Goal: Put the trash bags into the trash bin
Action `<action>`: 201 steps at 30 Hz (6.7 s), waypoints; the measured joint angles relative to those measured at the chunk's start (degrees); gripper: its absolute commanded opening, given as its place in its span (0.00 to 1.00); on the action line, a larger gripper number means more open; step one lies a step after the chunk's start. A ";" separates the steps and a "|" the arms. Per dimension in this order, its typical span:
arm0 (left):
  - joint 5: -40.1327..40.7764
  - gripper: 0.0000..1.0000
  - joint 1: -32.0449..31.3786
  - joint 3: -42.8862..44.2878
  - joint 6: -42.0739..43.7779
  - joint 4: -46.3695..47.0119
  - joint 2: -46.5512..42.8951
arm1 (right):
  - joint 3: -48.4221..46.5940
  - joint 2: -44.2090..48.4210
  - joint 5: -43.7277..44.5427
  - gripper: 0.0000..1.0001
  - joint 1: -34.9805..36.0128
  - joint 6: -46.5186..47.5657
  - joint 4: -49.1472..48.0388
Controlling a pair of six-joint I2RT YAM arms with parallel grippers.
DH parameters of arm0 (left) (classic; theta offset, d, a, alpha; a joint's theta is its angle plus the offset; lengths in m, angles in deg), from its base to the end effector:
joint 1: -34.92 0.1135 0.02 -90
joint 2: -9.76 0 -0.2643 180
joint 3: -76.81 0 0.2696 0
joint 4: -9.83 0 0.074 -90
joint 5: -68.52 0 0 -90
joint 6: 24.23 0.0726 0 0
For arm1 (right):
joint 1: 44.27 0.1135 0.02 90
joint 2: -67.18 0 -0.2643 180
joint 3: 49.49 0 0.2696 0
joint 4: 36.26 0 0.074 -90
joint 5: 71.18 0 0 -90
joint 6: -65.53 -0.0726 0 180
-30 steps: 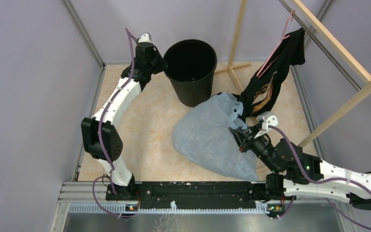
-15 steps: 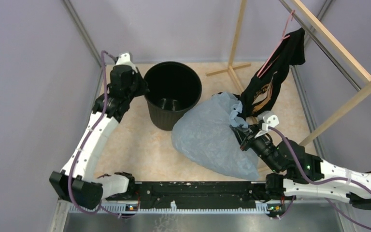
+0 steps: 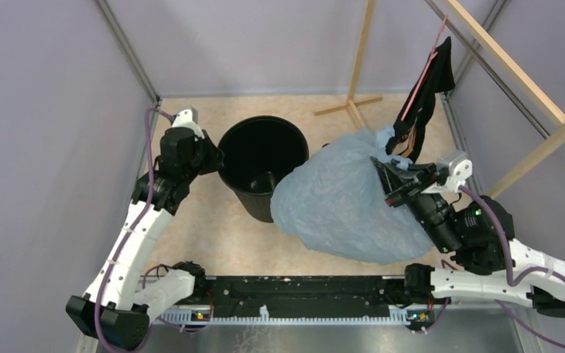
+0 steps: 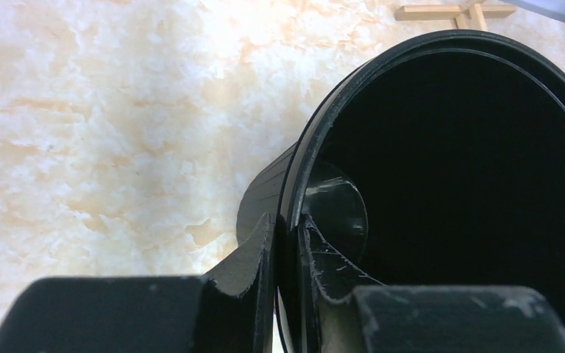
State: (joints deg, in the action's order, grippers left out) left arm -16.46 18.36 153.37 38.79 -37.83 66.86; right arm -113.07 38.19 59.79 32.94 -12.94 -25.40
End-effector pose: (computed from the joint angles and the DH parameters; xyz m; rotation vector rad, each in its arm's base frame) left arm 0.2506 -0.0679 0.3561 -0.2434 2.0683 -0.3774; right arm 0.0749 0.1150 0.4465 -0.3231 1.2417 0.5756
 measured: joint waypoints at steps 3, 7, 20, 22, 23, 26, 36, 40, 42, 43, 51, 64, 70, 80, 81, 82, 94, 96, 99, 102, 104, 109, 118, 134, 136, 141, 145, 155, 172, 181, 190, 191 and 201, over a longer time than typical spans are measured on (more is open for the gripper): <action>-1.40 0.14 0.02 -0.61 -0.50 0.15 -0.66 | -4.37 -7.08 -3.19 0.00 0.00 2.38 -4.55; -2.43 0.14 0.02 -1.55 -1.55 1.53 -1.16 | -18.36 -22.36 -9.99 0.00 0.00 3.02 -6.01; -3.80 0.15 0.02 -5.14 -3.58 4.24 -4.76 | -56.02 -47.50 -19.50 0.00 -3.19 -11.15 -14.80; -3.98 0.15 0.02 -5.62 -3.89 4.24 -5.38 | -56.11 -48.00 -17.51 0.00 -8.09 -18.10 -15.34; -4.15 0.15 0.02 -5.88 -4.07 4.24 -5.66 | -55.84 -48.19 -16.13 0.00 -10.10 -20.87 -15.19; -4.39 0.15 0.02 -6.16 -4.46 4.24 -5.95 | -49.83 -47.08 -9.79 0.00 -14.08 -27.36 -16.22; -4.79 0.16 0.02 -6.21 -4.61 4.37 -5.97 | -24.85 -40.96 0.90 0.00 -18.10 -29.11 -12.59; -4.85 0.16 0.02 -6.23 -4.63 4.37 -5.99 | -17.40 -35.85 3.06 0.00 -18.25 -25.05 -12.52; -5.01 0.16 0.02 -6.27 -4.61 4.46 -5.99 | -16.76 -34.14 3.61 0.00 -18.27 -23.04 -12.59; -5.07 0.17 0.02 -6.40 -4.63 4.68 -6.10 | -16.79 -33.44 3.50 0.00 -18.36 -22.23 -12.81; -5.97 0.66 -0.07 -6.73 -4.37 3.17 -6.51 | -16.83 -32.20 -1.79 0.00 -18.40 -20.15 -11.39; -0.17 0.95 -0.09 -3.82 0.48 -5.68 -12.81 | -16.79 -32.63 -5.29 0.00 -18.40 -20.02 -10.34; 7.48 0.97 -0.09 4.15 5.88 -9.14 -15.15 | -16.70 -32.63 -8.83 0.00 -18.45 -20.33 -10.08; -3.93 0.88 -0.07 16.63 7.54 4.83 -10.82 | -15.32 -32.61 -15.04 0.00 -18.45 -23.26 -8.92; -7.13 0.87 -0.09 16.72 6.99 6.99 -9.31 | -15.32 -32.61 -15.26 0.00 -18.45 -23.45 -8.90; -10.93 0.86 -0.09 16.74 5.99 9.35 -7.13 | -15.32 -32.61 -15.61 0.00 -18.45 -23.82 -8.83; -31.17 0.82 -1.57 1.16 -3.58 18.78 7.50 | -15.32 -32.57 -18.45 0.00 -18.45 -26.12 -8.52; -31.23 0.82 -2.23 -0.57 -4.22 19.78 6.84 | -15.32 -32.59 -18.60 0.00 -18.45 -26.14 -8.59; -30.86 0.82 -3.02 -2.60 -4.66 20.90 5.88 | -15.56 -33.05 -18.99 0.00 -18.45 -26.18 -8.68; -29.33 0.83 -3.58 -3.06 -4.66 20.90 6.27 | -16.63 -34.64 -19.82 0.00 -18.47 -26.34 -8.79; -28.09 0.84 -3.89 -3.06 -4.66 20.65 6.95 | -17.68 -36.11 -20.46 0.00 -18.45 -26.53 -8.76; -26.40 0.86 -4.20 -3.06 -4.90 20.20 9.44 | -20.33 -39.78 -21.40 0.00 -18.47 -26.21 -8.04; -26.62 0.95 -4.50 -3.06 -4.94 19.93 11.47 | -26.62 -48.52 -21.84 0.00 -19.19 -20.31 -5.97; -16.76 0.99 -4.50 10.47 4.28 6.64 -2.10 | -24.65 -45.11 -22.03 0.00 -20.13 -16.98 -2.64; -16.33 0.99 -4.48 10.47 5.07 6.45 -4.20 | -24.65 -45.00 -22.10 0.00 -20.13 -16.98 -2.64; -24.39 0.99 -4.44 5.16 6.84 9.57 -9.94 | -25.64 -46.36 -23.08 0.00 -20.13 -17.16 -2.54; -33.42 0.99 -4.46 1.31 6.60 11.96 -10.95 | -30.16 -51.08 -23.56 0.00 -20.13 -18.34 -2.82; -36.50 0.87 -4.46 -7.43 2.60 16.26 -9.94 | -38.99 -61.51 -22.91 0.00 -20.31 -23.41 -6.14; -13.33 0.62 -4.50 -4.33 -1.99 17.20 0.57 | -25.75 -54.21 -26.08 0.00 -20.39 -30.16 -16.06; -18.18 0.99 -4.50 -4.33 -1.86 15.23 -6.21 | -25.77 -56.87 -26.56 0.00 -21.31 -29.73 -19.41; -12.76 0.98 -4.50 -0.87 -0.61 2.16 -17.77 | -22.82 -59.28 -31.54 0.00 -21.42 -28.92 -14.95; -11.23 0.97 -4.50 -0.87 -0.59 1.03 -18.75 | -22.77 -59.28 -31.67 0.00 -21.42 -28.41 -13.22; -4.48 0.82 -4.50 -7.15 -2.71 -2.27 -17.49 | -31.39 -64.78 -34.97 0.00 -21.46 -26.53 8.74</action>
State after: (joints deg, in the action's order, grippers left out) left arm -20.94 13.86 146.22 36.08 -40.11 49.38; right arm -144.45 -26.59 24.82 11.48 -39.47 -16.66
